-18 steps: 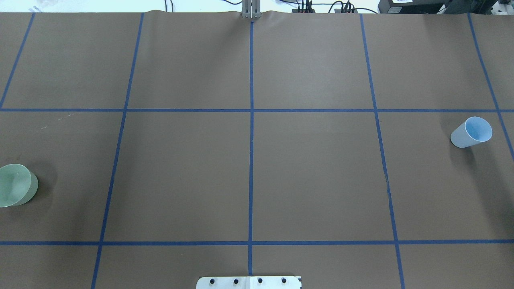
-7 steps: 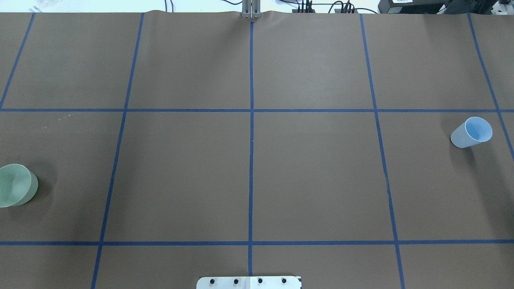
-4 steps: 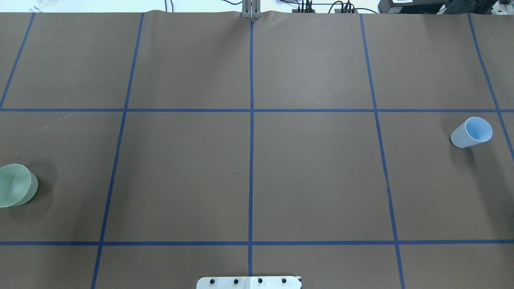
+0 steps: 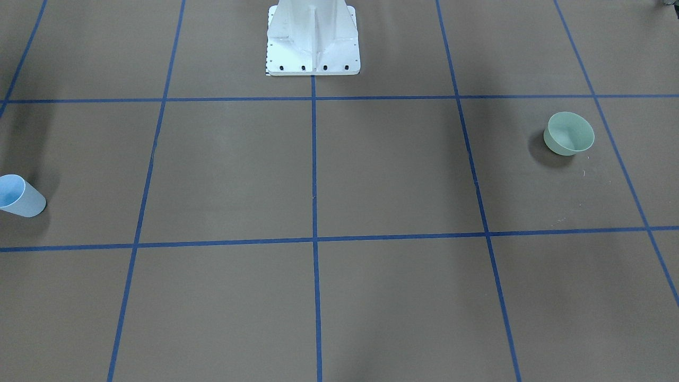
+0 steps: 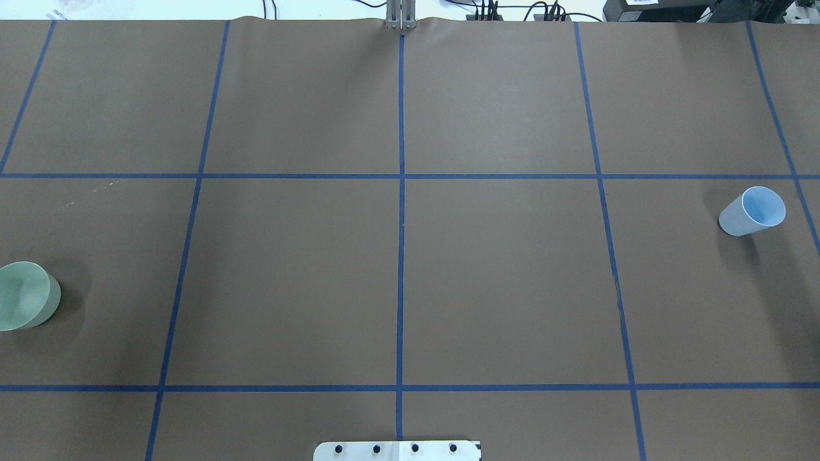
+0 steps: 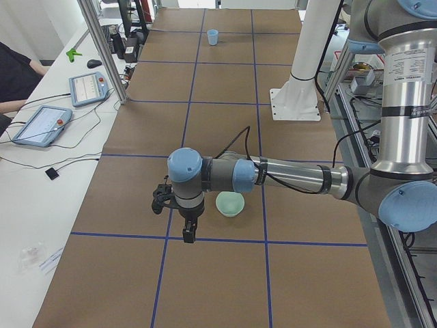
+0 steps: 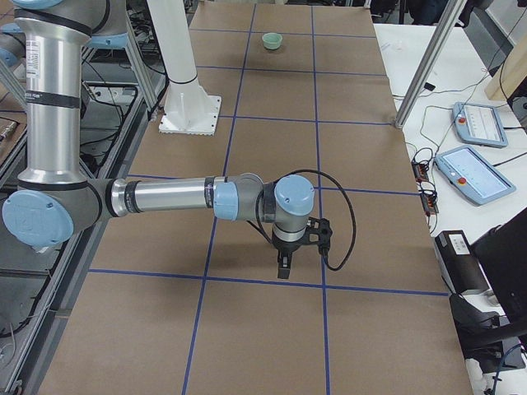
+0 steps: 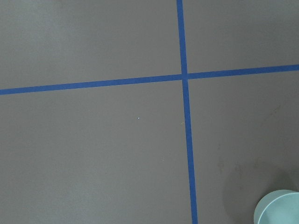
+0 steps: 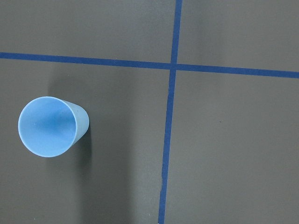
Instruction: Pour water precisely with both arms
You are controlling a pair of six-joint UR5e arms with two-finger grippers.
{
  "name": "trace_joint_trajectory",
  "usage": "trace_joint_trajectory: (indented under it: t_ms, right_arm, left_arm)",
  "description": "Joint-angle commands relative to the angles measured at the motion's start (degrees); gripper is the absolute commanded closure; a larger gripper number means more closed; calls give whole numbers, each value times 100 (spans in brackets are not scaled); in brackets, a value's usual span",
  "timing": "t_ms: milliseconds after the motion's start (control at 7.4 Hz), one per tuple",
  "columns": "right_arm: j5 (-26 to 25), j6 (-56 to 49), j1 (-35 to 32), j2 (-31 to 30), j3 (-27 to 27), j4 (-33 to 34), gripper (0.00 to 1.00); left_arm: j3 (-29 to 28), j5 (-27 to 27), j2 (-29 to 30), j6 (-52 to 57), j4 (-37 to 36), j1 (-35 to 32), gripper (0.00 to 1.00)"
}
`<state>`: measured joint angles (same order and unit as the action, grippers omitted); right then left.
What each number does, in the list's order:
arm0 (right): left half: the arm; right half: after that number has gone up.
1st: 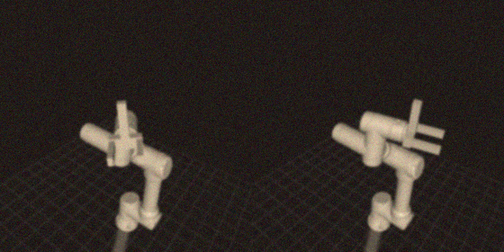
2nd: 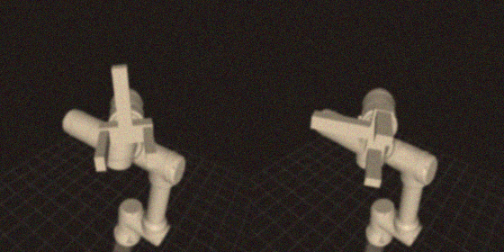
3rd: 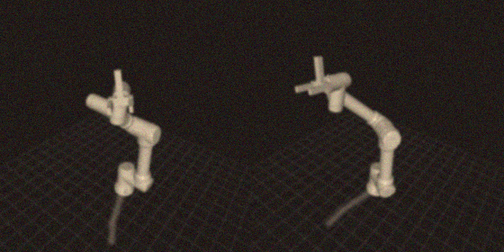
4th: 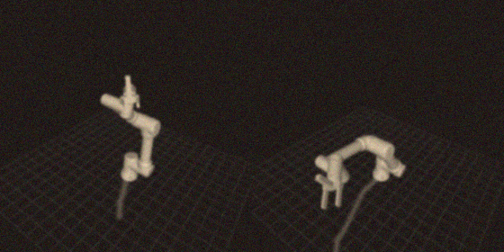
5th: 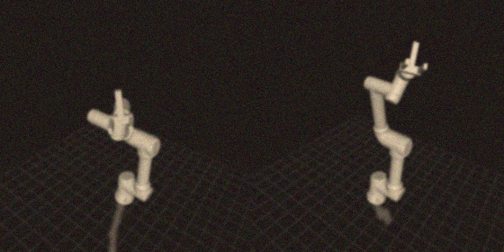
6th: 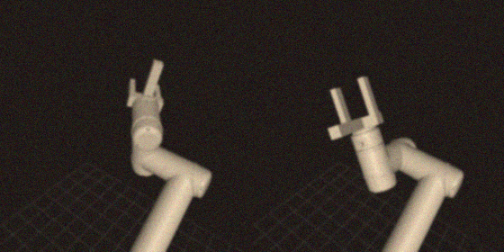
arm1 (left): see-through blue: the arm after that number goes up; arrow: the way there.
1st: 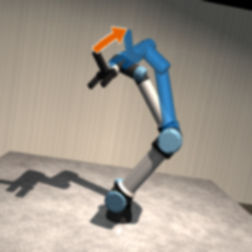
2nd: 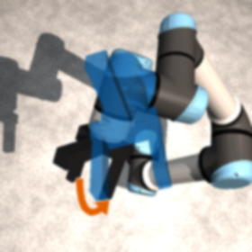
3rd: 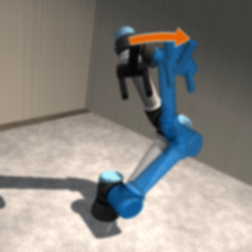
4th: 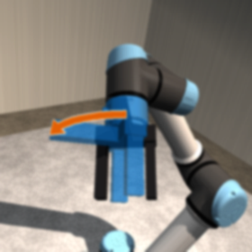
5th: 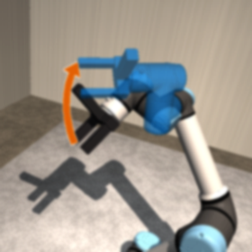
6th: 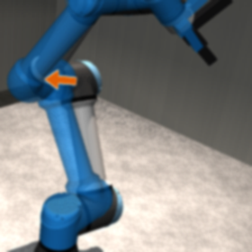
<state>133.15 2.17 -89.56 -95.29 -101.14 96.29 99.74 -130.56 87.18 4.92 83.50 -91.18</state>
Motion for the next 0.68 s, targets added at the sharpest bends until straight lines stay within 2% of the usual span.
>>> trace_joint_trajectory:
  t_ms: [0,540]
  right_arm:
    - [0,-67,0,-8,6,-14,0]
    - [26,-515,9,-8,15,-5,0]
  left_arm:
    - [-7,22,1,0,9,3,0]
    - [-7,13,10,0,9,3,0]
